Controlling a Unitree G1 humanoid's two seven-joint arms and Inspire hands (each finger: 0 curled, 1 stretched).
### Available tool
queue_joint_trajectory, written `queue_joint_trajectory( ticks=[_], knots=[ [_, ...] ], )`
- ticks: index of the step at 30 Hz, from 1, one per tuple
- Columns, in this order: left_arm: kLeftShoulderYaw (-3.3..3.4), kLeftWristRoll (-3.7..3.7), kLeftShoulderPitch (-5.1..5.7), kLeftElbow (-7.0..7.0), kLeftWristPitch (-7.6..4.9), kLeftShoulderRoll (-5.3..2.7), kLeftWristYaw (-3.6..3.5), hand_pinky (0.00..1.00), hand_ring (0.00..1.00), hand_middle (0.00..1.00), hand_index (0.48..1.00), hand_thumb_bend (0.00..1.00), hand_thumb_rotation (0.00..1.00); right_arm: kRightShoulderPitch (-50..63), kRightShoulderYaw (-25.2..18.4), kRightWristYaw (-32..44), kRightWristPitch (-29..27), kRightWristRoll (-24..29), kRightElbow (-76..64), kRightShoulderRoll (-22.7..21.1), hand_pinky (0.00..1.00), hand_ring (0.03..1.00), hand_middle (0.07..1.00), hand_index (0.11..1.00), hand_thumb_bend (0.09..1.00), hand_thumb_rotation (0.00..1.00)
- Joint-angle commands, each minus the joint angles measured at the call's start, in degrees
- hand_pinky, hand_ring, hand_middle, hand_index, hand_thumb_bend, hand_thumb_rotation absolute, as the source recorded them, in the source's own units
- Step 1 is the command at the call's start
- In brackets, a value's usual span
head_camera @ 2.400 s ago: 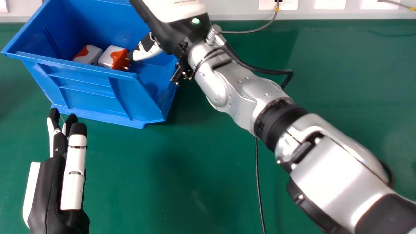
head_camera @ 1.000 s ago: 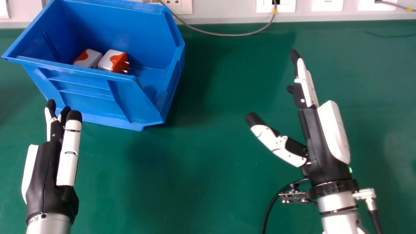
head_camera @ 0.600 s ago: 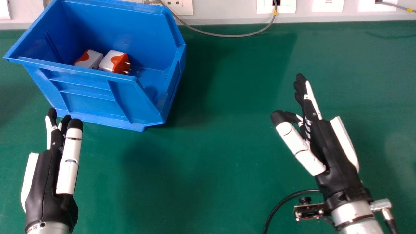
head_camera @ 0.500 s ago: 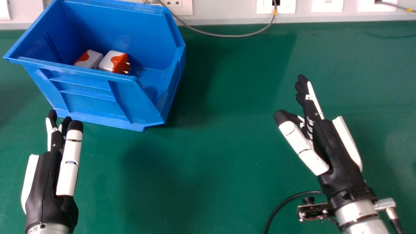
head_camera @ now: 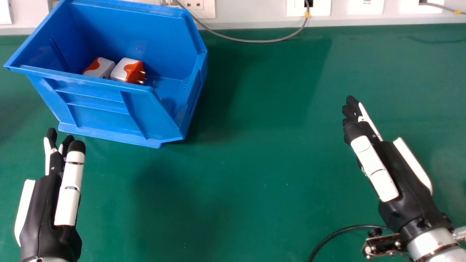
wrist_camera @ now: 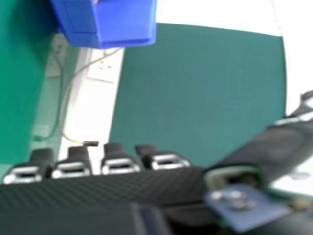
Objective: Pick all objects and put in blue box
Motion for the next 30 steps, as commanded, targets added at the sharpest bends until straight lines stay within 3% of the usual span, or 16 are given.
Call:
queue_joint_trajectory(
  ticks=[1, 4, 7, 9, 10, 12, 13, 16, 19, 22, 23, 25, 28, 30],
  knots=[
    [1.76, -1.23, 0.01, 1.55, -3.26, 1.36, -1.58, 1.00, 1.00, 1.00, 1.000, 0.33, 0.89, -0.51, -0.84, 0.16, -0.31, 0.85, -2.25, 0.52, 1.00, 1.000, 1.000, 1.000, 0.404, 1.00],
    [3.05, -2.53, -0.27, 4.24, -5.68, 2.15, -3.65, 1.00, 1.00, 1.00, 1.000, 0.33, 0.90, -0.54, -0.96, -0.09, -0.84, 0.63, -1.70, 1.16, 1.00, 1.000, 1.000, 1.000, 0.392, 1.00],
    [3.15, -2.83, 0.13, 6.04, -8.62, 2.87, -5.78, 1.00, 1.00, 1.00, 1.000, 0.32, 0.91, -0.12, -1.29, -0.37, -2.12, 0.39, -0.96, 1.96, 1.00, 1.000, 1.000, 1.000, 0.374, 1.00],
    [2.39, -1.20, 0.24, 7.28, -11.21, 3.59, -6.92, 1.00, 1.00, 1.00, 1.000, 0.31, 0.91, 0.54, -1.52, -0.43, -2.59, 0.41, -1.24, 2.39, 1.00, 1.000, 1.000, 1.000, 0.369, 1.00],
    [2.03, 0.16, 0.51, 8.06, -12.79, 4.16, -7.42, 1.00, 1.00, 1.00, 1.000, 0.31, 0.91, 0.97, -1.63, -0.47, -2.81, 0.40, -1.41, 2.63, 1.00, 1.000, 1.000, 1.000, 0.366, 1.00],
    [2.15, 1.96, 1.22, 9.70, -15.85, 5.05, -8.05, 0.99, 1.00, 1.00, 1.000, 0.31, 0.92, 1.95, -1.88, -0.46, -3.40, 0.41, -1.70, 2.99, 1.00, 1.000, 1.000, 1.000, 0.364, 1.00],
    [2.39, 2.45, 1.42, 10.55, -17.12, 5.20, -7.95, 0.99, 1.00, 1.00, 1.000, 0.31, 0.92, 2.27, -2.01, -0.45, -3.70, 0.42, -1.66, 3.13, 1.00, 1.000, 1.000, 1.000, 0.364, 1.00],
    [2.58, 3.50, 1.97, 12.48, -19.78, 4.73, -6.77, 0.99, 1.00, 1.00, 1.000, 0.31, 0.92, 3.60, -2.39, -0.40, -4.64, 0.27, -2.07, 3.42, 1.00, 1.000, 1.000, 1.000, 0.364, 1.00],
    [2.43, 4.05, 3.65, 11.73, -20.90, 4.56, -6.24, 0.97, 1.00, 1.00, 1.000, 0.32, 0.92, 4.42, -3.30, -0.71, -5.28, 0.02, -2.49, 3.49, 1.00, 1.000, 1.000, 1.000, 0.346, 1.00],
    [2.81, 3.44, 5.28, 10.60, -21.08, 4.60, -6.17, 0.96, 1.00, 1.00, 1.000, 0.32, 0.92, 4.60, -3.48, -1.34, -5.65, -0.53, -2.18, 3.92, 1.00, 1.000, 1.000, 1.000, 0.333, 1.00],
    [2.80, 3.18, 5.38, 10.51, -20.80, 4.63, -6.16, 0.95, 0.99, 1.00, 1.000, 0.32, 0.92, 4.44, -3.33, -1.57, -5.70, -0.81, -2.05, 4.13, 1.00, 1.000, 1.000, 1.000, 0.328, 1.00],
    [2.54, 3.33, 4.69, 11.16, -20.42, 4.71, -5.86, 0.95, 0.99, 1.00, 1.000, 0.32, 0.92, 3.94, -3.28, -1.85, -5.74, -1.18, -1.95, 4.29, 1.00, 1.000, 1.000, 1.000, 0.327, 1.00],
    [2.07, 3.41, 3.53, 12.79, -21.05, 4.60, -5.67, 0.94, 0.99, 1.00, 1.000, 0.32, 0.93, 3.18, -4.10, -1.97, -6.54, -1.17, -1.38, 4.09, 1.00, 1.000, 1.000, 1.000, 0.323, 1.00],
    [1.66, 3.25, 3.18, 13.08, -20.96, 4.29, -5.50, 0.94, 0.99, 1.00, 1.000, 0.32, 0.93, 2.50, -4.55, -2.18, -7.25, -1.20, -0.39, 4.14, 1.00, 1.000, 1.000, 1.000, 0.321, 1.00]
  ],
)
